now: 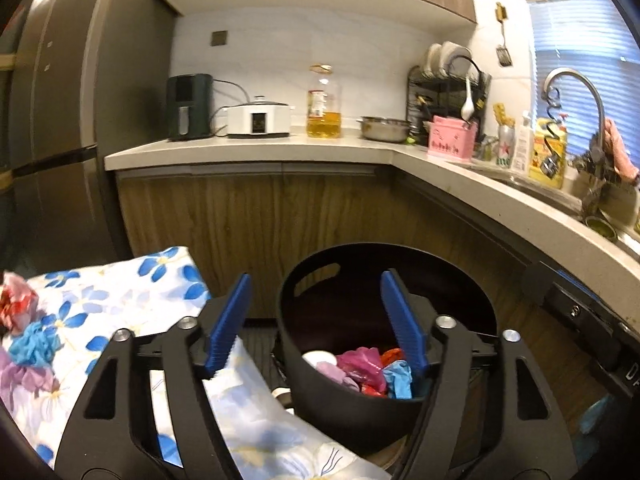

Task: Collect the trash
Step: 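Open both tools to drop the purple glove and red can into the bin, then move both open tools back toward the trash pile on the table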

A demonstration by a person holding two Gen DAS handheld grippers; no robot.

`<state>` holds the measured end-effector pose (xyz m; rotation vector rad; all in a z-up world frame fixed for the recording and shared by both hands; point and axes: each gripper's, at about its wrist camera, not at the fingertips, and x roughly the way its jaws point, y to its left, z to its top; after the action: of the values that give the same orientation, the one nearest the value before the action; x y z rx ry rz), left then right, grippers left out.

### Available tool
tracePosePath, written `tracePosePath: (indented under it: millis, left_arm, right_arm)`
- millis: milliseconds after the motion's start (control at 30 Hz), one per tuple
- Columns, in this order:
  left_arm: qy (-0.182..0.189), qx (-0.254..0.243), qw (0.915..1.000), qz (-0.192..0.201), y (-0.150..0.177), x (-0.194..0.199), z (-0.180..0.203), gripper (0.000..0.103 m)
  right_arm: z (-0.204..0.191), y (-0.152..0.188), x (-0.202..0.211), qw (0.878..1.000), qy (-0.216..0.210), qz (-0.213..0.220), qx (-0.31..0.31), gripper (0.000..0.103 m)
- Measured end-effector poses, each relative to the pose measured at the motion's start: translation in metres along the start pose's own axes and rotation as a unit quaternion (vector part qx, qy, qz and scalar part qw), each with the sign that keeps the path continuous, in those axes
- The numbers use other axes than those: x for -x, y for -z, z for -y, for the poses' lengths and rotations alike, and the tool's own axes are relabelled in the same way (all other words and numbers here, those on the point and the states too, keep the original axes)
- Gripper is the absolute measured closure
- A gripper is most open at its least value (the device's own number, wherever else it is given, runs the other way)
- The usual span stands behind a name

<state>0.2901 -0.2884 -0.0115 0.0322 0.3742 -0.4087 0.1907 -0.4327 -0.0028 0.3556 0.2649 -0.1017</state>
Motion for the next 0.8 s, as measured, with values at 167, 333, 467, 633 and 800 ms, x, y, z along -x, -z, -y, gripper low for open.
tracePosePath:
  millis: [167, 333, 467, 633, 800]
  left_arm:
    - [-0.039, 0.013, 0.9992, 0.005, 0.006, 0.026, -0.013, 0.023]
    - [-0.086, 0.011, 0.9961, 0.014, 0.015, 0.052, -0.024, 0.020]
    - [-0.112, 0.020, 0.9933, 0.016, 0.021, 0.071, -0.038, 0.020]
    - [-0.145, 0.042, 0.9883, 0.024, 0.031, 0.098, -0.063, 0.020]
    - [-0.188, 0.043, 0.9809, 0.027, 0.044, 0.120, -0.089, 0.020]
  right_arm:
    - [-0.011, 0.002, 0.012, 1.000, 0.004, 0.003, 0.013, 0.032]
    - [-0.024, 0.005, 0.023, 1.000, 0.001, 0.012, 0.025, 0.032]
    - [-0.035, 0.010, 0.029, 0.999, 0.000, 0.016, 0.037, 0.031]
    - [-0.047, 0.015, 0.036, 0.999, -0.008, 0.017, 0.038, 0.031]
    - [-0.069, 0.027, 0.037, 0.998, -0.025, 0.009, 0.048, 0.031]
